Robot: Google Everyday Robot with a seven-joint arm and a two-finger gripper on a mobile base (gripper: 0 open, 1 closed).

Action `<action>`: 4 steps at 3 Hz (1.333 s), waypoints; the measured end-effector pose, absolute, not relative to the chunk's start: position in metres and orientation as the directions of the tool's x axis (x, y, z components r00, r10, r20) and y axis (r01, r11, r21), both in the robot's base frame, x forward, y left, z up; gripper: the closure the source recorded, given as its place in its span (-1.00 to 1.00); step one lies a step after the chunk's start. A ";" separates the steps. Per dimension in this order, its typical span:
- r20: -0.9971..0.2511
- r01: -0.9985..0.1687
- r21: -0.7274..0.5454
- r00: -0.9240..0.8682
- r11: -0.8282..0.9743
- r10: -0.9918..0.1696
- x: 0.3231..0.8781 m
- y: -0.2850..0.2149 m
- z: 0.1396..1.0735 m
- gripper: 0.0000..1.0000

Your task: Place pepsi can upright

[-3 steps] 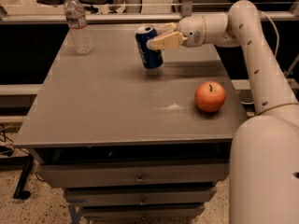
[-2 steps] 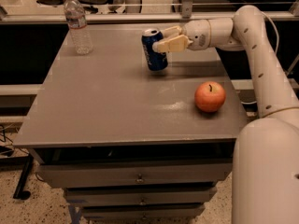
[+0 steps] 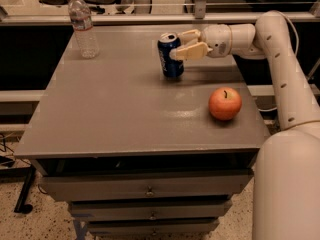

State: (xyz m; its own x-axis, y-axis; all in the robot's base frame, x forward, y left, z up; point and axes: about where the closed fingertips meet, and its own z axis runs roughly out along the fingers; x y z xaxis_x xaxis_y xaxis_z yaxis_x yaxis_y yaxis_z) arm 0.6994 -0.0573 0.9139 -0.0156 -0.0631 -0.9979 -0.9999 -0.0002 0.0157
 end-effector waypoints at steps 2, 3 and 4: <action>-0.996 -0.998 -0.063 0.064 -0.017 -0.062 0.691 -0.062 0.912 -0.28; -0.995 -0.997 -0.075 0.076 -0.019 -0.069 0.688 -0.064 0.909 -0.79; -0.994 -0.997 -0.076 0.077 -0.019 -0.076 0.686 -0.065 0.906 -1.00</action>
Offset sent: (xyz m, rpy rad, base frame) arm -0.0167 -0.0148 -0.0055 -0.0049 -0.1149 0.0164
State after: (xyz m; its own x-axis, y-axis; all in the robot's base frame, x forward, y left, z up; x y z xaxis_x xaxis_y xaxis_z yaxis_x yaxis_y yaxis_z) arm 0.6863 -0.0654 0.9063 0.0771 -0.0762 -0.9941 -0.9969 -0.0187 -0.0759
